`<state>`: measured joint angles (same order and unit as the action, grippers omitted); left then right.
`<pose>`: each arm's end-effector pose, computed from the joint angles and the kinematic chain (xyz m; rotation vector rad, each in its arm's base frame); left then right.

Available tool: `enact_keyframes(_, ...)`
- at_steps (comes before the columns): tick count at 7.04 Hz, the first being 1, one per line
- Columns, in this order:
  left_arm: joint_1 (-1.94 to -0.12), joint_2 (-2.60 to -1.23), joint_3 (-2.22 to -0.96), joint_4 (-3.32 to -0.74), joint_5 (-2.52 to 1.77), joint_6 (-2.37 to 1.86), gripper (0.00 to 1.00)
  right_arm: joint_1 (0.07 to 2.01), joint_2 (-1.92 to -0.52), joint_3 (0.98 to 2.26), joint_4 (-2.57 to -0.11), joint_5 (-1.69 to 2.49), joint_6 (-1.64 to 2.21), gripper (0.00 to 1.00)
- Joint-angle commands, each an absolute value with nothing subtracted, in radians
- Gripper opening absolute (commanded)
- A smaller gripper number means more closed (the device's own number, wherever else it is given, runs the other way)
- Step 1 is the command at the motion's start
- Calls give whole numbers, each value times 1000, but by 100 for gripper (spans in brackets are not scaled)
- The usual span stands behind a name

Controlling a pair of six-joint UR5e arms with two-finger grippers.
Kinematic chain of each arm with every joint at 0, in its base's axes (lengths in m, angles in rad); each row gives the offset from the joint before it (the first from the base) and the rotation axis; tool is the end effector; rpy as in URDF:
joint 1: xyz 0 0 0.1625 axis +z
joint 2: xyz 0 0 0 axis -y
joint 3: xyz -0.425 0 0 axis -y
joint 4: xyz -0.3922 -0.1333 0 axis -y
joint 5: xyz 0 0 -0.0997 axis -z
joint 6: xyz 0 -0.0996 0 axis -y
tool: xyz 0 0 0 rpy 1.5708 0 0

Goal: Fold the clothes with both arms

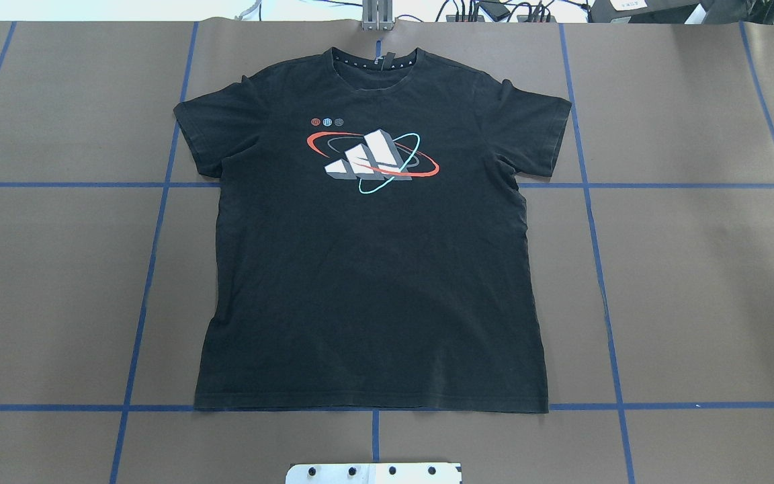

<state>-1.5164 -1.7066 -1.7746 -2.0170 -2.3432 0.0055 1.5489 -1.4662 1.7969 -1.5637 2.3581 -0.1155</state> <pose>-0.0339 -0.5509 0.4328 0.7287 0.7507 0.3575 0.0511 -0.5339 0.4911 0.3570 -0.7656 -0.2621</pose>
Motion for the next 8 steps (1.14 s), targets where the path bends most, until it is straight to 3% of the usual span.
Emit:
enact_keyframes(1, -1439, -1732, -1758, -2136, -2339, -93, 100, 1426, -1367, 1751, -1483, 2378, -34, 99)
enact_keyframes(3, -1394, -1732, -1755, -2143, -2338, -91, 100, 1286, -1256, 1625, -1296, 2341, 267, 100)
enact_keyframes(6, -1385, -1732, -1756, -2143, -2338, -91, 100, 1100, -1071, 1302, -902, 2122, 708, 99)
enact_keyframes(8, -1385, -1729, -1756, -2145, -2338, -91, 100, 1071, -1022, 1117, -688, 2091, 759, 99)
